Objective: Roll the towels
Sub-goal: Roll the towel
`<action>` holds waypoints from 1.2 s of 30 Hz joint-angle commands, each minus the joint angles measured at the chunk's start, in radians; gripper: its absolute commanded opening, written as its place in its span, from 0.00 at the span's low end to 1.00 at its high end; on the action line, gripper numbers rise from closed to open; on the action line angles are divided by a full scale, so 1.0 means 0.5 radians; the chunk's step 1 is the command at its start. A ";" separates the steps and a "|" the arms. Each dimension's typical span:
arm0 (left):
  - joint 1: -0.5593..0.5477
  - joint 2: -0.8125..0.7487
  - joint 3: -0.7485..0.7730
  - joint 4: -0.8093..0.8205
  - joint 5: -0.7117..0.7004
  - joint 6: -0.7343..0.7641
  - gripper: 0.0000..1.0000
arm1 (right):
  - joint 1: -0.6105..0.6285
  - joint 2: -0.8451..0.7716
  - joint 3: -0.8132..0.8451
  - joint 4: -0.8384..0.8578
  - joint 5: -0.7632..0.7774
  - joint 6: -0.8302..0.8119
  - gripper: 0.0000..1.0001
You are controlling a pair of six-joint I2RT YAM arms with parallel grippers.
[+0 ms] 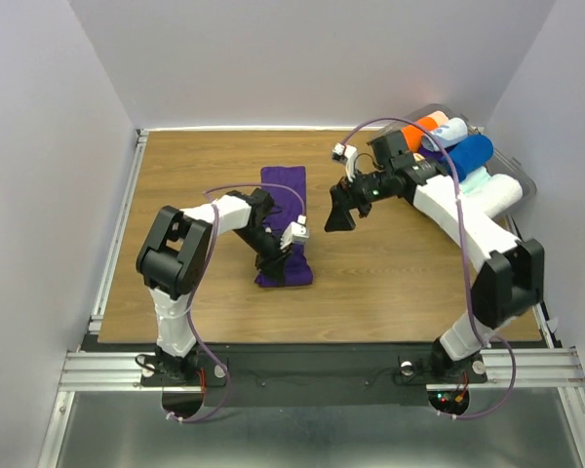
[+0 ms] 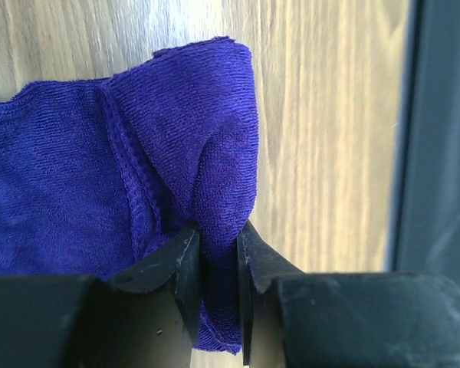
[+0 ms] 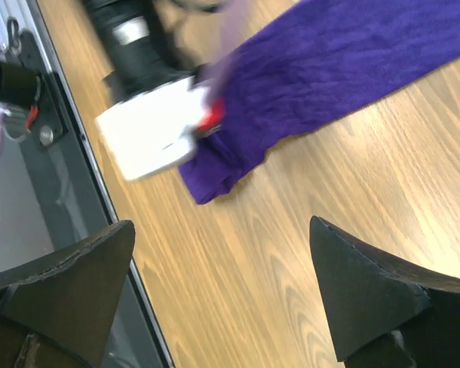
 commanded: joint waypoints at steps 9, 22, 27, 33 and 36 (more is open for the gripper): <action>0.146 0.632 0.295 -0.696 0.218 0.283 0.22 | 0.730 -0.299 -0.487 0.288 0.810 -0.336 0.99; 0.235 0.718 0.286 -0.709 0.215 0.351 0.25 | 1.264 0.010 -0.684 0.929 1.301 -0.618 0.95; 0.248 0.752 0.335 -0.718 0.203 0.336 0.28 | 1.338 0.115 -0.758 1.046 1.326 -0.695 0.90; 0.281 0.755 0.357 -0.718 0.230 0.320 0.31 | 1.345 0.231 -0.810 1.068 1.265 -0.741 0.65; 0.287 0.725 0.369 -0.718 0.236 0.314 0.35 | 1.345 0.262 -0.834 1.065 1.185 -0.717 0.36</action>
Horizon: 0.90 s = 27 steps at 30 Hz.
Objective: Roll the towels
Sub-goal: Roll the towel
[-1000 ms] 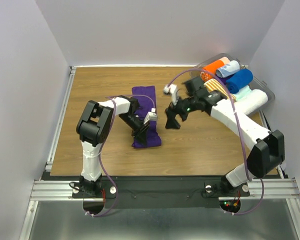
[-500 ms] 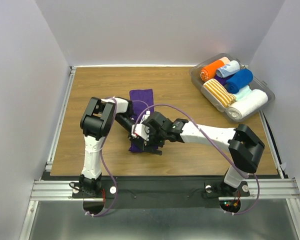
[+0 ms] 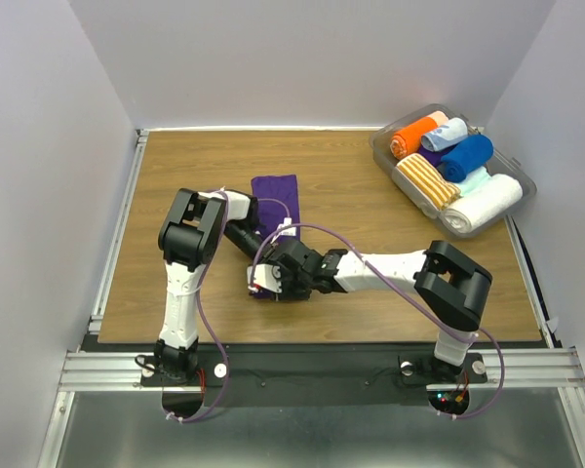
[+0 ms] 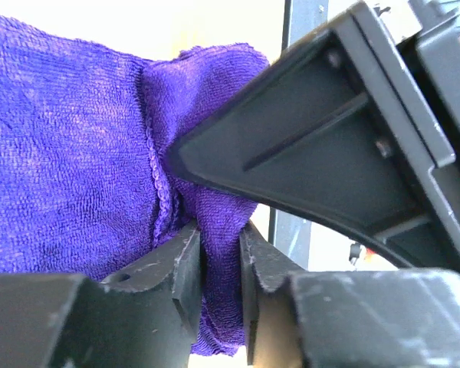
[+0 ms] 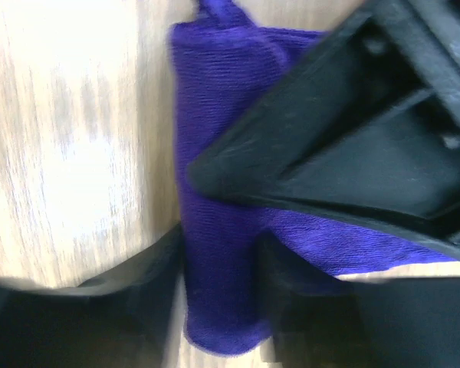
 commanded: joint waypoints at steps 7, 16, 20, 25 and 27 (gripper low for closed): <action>0.136 -0.246 0.045 0.182 -0.253 0.042 0.54 | -0.008 -0.026 -0.072 -0.033 -0.326 0.069 0.01; 0.485 -0.614 0.174 0.182 -0.339 0.018 0.59 | -0.066 0.005 0.057 -0.364 -0.587 0.210 0.01; 0.838 -0.721 0.150 0.277 -0.125 -0.117 0.60 | -0.070 0.066 0.229 -0.542 -0.676 0.259 0.01; 1.191 -1.012 -0.046 0.492 0.081 -0.258 0.80 | -0.100 0.278 0.554 -0.858 -0.906 0.284 0.01; 1.210 -1.254 -0.223 0.785 -0.001 -0.426 0.83 | -0.125 0.327 0.667 -0.941 -1.031 0.302 0.01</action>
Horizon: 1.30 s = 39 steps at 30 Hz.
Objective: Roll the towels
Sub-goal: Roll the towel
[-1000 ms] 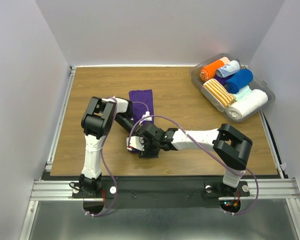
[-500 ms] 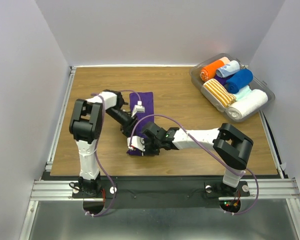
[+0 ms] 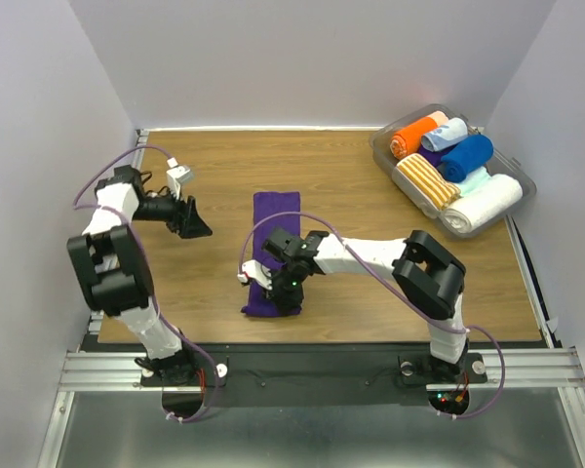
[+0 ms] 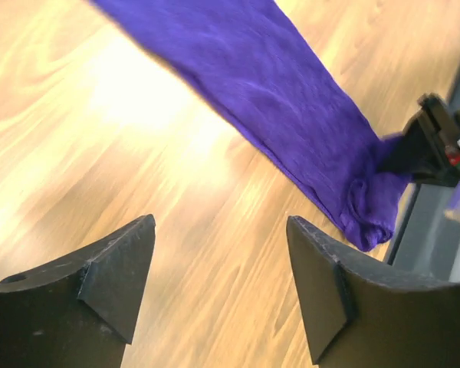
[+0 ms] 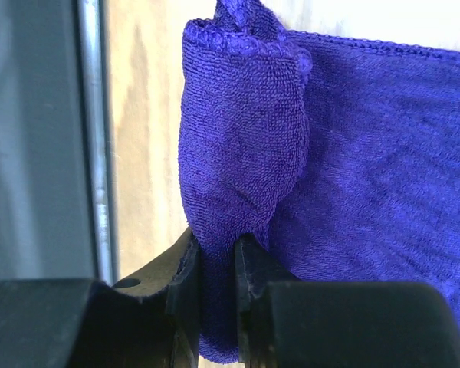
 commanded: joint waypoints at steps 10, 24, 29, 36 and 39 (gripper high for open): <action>0.018 -1.521 -0.842 0.933 -0.440 -0.156 0.99 | -0.354 0.535 0.623 -0.628 -0.864 0.114 0.02; -0.985 -2.322 -1.470 0.516 -0.978 0.642 0.99 | -0.450 0.974 0.946 -0.892 -1.171 0.120 0.04; -1.384 -2.246 -1.633 0.730 -1.134 0.477 0.99 | -0.465 1.087 1.038 -0.986 -1.224 0.120 0.07; -1.952 -1.955 -1.689 1.064 -1.330 0.208 0.99 | -0.499 1.161 1.118 -1.060 -1.236 0.114 0.11; -2.087 -1.795 -1.695 1.214 -1.398 0.112 0.99 | -0.511 1.183 1.152 -1.082 -1.242 0.105 0.11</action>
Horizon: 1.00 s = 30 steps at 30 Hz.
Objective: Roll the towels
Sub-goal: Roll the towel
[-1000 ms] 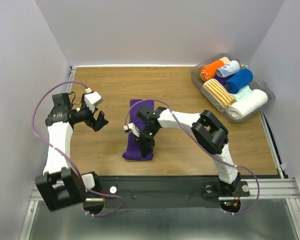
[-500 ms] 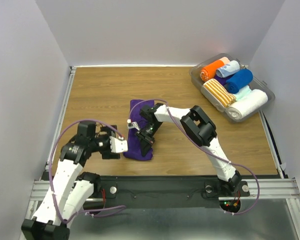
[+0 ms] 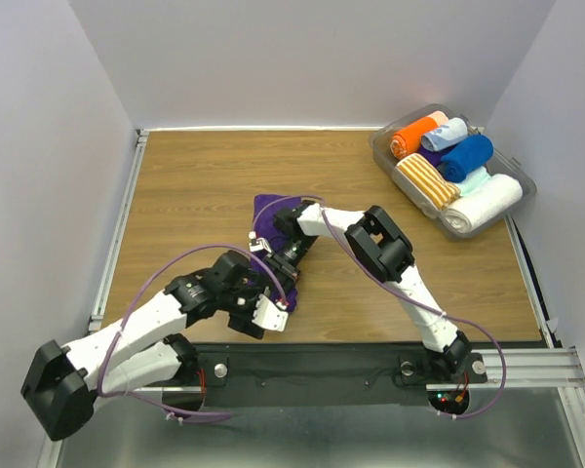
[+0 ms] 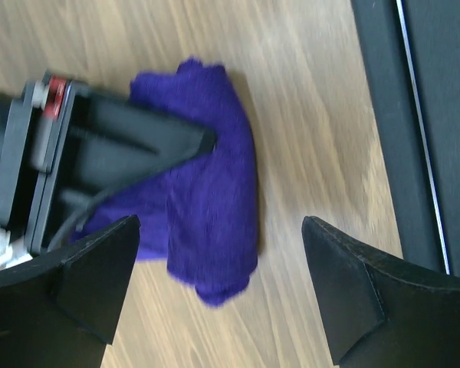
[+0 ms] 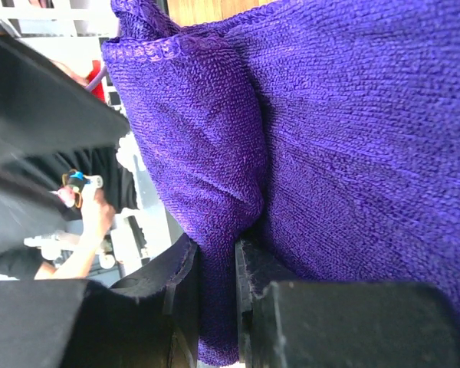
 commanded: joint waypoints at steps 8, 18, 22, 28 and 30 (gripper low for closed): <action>-0.135 0.361 -0.188 0.585 -0.288 -0.258 0.92 | -0.047 0.098 0.116 -0.078 0.091 -0.075 0.14; -0.138 0.536 -0.081 0.435 -0.402 -0.270 0.33 | -0.130 0.135 0.189 -0.121 0.137 -0.085 0.27; -0.138 0.619 0.066 0.169 -0.184 -0.328 0.18 | -0.237 0.135 0.306 -0.112 0.195 -0.026 0.44; -0.086 0.825 0.152 0.048 -0.086 -0.344 0.04 | -0.357 -0.012 0.481 -0.103 0.155 0.084 0.82; -0.006 0.898 0.198 0.018 0.009 -0.341 0.04 | -0.400 -0.129 0.493 -0.084 0.158 0.127 0.85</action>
